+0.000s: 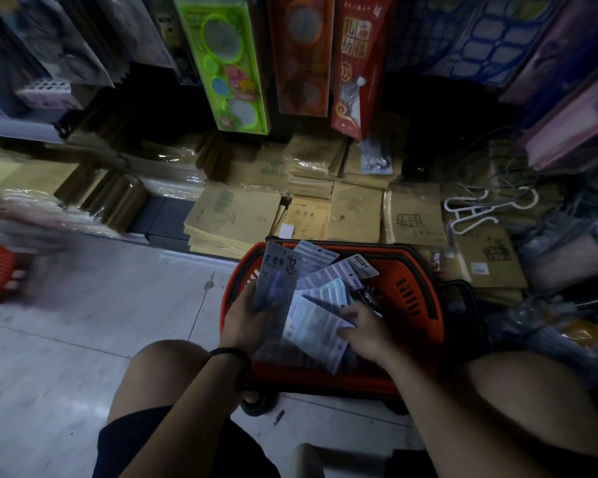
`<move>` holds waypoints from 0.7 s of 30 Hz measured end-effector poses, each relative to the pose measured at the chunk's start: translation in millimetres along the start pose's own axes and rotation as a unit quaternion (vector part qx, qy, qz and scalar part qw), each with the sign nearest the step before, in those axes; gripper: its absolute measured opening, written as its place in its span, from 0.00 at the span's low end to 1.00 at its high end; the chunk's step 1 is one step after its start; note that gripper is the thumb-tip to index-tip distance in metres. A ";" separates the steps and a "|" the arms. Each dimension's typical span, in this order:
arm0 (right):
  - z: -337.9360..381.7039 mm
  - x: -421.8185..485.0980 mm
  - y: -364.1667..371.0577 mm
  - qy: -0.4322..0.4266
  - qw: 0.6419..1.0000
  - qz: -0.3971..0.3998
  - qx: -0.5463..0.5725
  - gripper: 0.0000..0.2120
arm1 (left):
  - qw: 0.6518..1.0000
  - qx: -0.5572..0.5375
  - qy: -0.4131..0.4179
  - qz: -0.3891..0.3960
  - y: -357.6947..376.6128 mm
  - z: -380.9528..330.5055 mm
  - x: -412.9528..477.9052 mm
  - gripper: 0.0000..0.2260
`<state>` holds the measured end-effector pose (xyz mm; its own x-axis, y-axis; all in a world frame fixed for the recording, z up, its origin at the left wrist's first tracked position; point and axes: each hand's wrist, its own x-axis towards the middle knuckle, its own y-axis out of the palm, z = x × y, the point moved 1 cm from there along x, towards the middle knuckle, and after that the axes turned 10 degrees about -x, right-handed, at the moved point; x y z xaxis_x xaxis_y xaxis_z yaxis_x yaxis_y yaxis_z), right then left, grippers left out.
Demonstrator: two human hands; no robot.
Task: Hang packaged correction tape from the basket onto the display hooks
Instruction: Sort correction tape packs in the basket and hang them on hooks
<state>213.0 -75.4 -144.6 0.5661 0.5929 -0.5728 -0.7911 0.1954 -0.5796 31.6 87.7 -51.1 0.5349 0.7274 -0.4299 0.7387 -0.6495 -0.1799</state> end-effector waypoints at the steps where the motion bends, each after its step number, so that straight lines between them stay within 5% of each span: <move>1: 6.8 -5.9 -7.3 -0.022 0.999 -0.002 0.046 0.15 | 1.000 0.009 0.015 -0.003 0.6 0.0 -2.3 0.11; 6: 40.8 -42.6 -44.5 -0.092 0.989 0.007 0.117 0.07 | 0.999 -0.027 0.035 0.001 3.4 -3.2 -18.3 0.12; 10: 67.5 -84.8 -65.4 -0.185 0.980 0.069 0.015 0.16 | 0.996 -0.092 0.022 0.010 4.3 1.4 -26.0 0.21; 15: 98.4 -127.0 -81.0 -0.230 0.967 -0.050 0.101 0.04 | 0.988 -0.141 0.039 0.039 2.6 -23.3 -49.9 0.22; 21: 126.7 -164.6 -113.2 -0.246 0.944 -0.210 0.068 0.14 | 0.966 -0.227 0.065 0.103 5.7 -67.6 -87.5 0.16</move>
<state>180.1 -96.1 88.7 0.6870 0.7250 0.0497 -0.5619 0.5733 -0.5963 16.7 35.3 45.3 0.7142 0.6343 -0.2958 0.6998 -0.6407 0.3159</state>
